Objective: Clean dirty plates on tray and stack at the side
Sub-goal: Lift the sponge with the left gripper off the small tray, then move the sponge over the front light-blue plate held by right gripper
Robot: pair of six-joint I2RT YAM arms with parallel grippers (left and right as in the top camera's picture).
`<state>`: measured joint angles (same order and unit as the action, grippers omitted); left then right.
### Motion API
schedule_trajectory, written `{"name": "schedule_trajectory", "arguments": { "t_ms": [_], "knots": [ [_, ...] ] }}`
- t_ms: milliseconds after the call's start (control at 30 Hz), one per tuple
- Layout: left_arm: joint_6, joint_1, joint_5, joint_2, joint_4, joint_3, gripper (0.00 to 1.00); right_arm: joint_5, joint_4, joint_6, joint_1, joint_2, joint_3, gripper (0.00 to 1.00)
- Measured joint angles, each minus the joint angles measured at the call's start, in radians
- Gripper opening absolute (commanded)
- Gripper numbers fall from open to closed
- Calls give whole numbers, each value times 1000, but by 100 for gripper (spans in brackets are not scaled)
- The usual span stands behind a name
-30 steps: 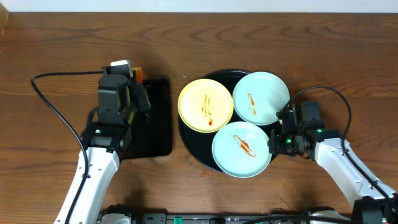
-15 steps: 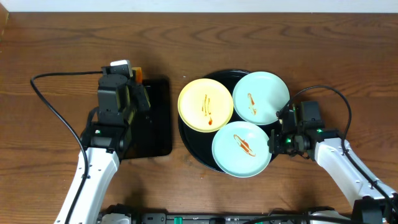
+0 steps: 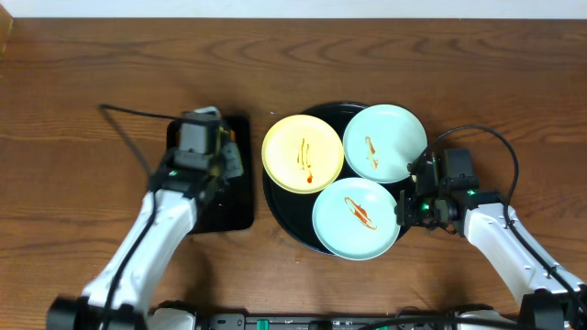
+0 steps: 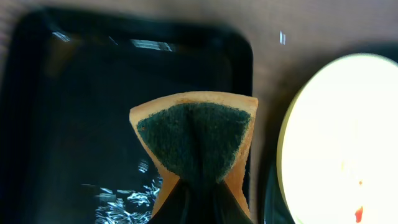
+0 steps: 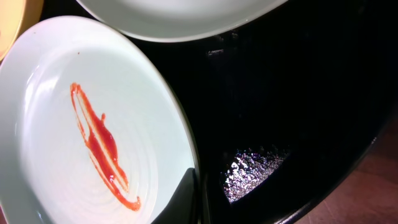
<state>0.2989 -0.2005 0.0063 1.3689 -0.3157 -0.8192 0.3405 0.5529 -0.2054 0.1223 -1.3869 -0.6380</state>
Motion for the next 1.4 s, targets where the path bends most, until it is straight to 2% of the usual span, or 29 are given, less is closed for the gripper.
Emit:
{"name": "schedule_trajectory", "arguments": {
  "t_ms": [333,900,1067,1400],
  "knots": [
    [16,-109,70,163,48,0,8,0,3,-14,0,0,0,1],
    [16,-143,151,172,76,0,8,0,3,-15,0,0,0,1],
    [16,-148,132,130,72,1,8,0,3,-15,0,0,0,1],
    [17,-204,158,-78,117,1,7,0,2,-15,0,0,0,1]
  ]
}}
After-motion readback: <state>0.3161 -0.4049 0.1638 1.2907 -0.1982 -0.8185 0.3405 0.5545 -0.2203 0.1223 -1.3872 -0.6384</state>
